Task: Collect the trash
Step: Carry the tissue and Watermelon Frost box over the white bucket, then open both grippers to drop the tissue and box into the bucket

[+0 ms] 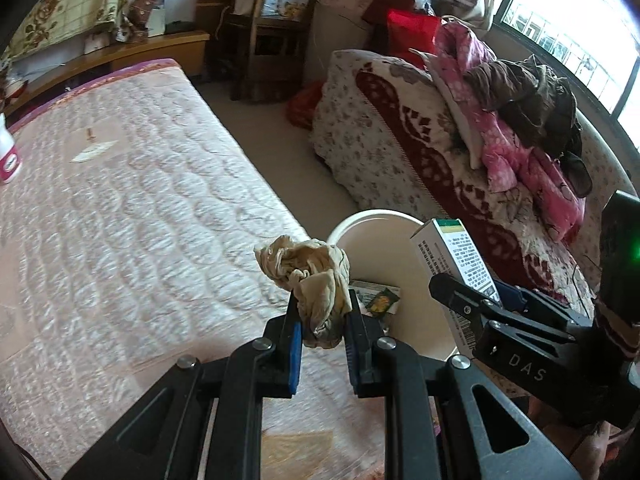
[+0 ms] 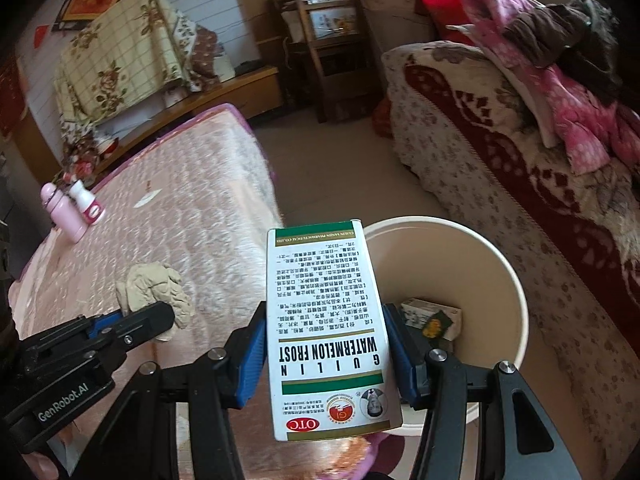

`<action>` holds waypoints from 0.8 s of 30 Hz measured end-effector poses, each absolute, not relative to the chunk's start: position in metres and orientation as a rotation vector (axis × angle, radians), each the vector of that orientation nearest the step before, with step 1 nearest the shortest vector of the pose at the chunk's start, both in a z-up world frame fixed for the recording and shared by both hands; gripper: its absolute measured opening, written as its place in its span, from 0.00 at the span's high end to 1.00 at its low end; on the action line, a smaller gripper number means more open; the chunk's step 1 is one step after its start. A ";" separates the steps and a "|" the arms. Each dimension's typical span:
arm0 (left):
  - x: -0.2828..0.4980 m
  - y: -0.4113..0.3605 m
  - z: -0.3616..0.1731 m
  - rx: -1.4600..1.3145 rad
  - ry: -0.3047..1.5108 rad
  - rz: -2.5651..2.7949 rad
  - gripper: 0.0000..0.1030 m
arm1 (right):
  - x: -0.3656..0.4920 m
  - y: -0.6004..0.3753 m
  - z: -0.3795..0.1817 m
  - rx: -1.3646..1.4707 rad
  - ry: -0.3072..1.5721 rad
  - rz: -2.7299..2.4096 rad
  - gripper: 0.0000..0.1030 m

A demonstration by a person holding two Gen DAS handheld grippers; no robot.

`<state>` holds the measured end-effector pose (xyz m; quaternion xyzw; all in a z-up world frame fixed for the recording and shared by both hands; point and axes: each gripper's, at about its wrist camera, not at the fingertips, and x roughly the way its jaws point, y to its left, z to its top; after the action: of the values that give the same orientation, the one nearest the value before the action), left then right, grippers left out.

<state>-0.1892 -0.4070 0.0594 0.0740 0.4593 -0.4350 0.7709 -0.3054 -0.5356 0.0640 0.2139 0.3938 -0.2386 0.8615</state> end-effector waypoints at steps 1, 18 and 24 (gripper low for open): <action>-0.190 -0.411 0.058 0.156 1.003 -0.952 0.81 | -0.307 -0.539 0.063 0.454 0.827 -0.509 0.44; -0.204 -0.455 0.045 0.124 1.051 -1.088 0.80 | -0.331 -0.579 0.046 0.518 0.850 -0.616 0.44; -0.205 -0.454 0.043 0.109 1.046 -1.101 0.47 | -0.336 -0.588 0.043 0.536 0.848 -0.660 0.43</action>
<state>-0.2047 -0.4540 0.0426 0.0494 0.4737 -0.4991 0.7239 -0.3359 -0.5884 0.0430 0.2520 0.3988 -0.3105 0.8253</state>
